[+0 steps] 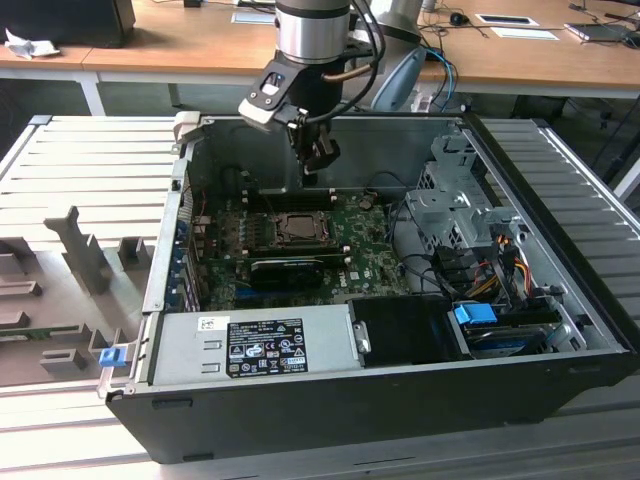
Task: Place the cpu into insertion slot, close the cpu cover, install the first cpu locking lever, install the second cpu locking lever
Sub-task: 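Install the first cpu locking lever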
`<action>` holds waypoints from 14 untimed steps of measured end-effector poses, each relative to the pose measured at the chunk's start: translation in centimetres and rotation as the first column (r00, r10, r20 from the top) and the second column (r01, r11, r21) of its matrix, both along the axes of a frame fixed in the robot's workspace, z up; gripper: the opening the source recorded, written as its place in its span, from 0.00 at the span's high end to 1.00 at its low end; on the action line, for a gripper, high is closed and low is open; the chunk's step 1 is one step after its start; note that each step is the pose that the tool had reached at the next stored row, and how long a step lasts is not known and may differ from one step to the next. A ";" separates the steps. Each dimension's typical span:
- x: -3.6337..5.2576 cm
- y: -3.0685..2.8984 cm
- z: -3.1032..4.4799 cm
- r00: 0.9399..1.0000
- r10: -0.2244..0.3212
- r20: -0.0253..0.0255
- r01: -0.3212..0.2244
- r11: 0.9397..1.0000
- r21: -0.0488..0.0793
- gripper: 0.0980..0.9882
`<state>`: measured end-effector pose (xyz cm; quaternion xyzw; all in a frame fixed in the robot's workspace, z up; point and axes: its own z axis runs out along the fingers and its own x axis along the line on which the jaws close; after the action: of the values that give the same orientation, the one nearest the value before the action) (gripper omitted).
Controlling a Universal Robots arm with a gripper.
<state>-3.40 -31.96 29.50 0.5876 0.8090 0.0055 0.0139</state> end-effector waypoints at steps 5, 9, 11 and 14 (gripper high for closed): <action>0.00 0.00 0.00 0.998 0.065 0.000 -0.065 0.998 0.000 0.99; 0.00 0.00 -0.01 0.982 0.190 0.000 -0.190 0.982 0.000 0.99; 0.00 0.00 -0.03 0.972 0.236 0.000 -0.236 0.972 0.000 0.99; 0.00 0.00 -0.03 0.958 0.288 -0.001 -0.288 0.958 0.000 0.99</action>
<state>-3.40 -31.95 29.47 0.4635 0.8860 0.0073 0.0126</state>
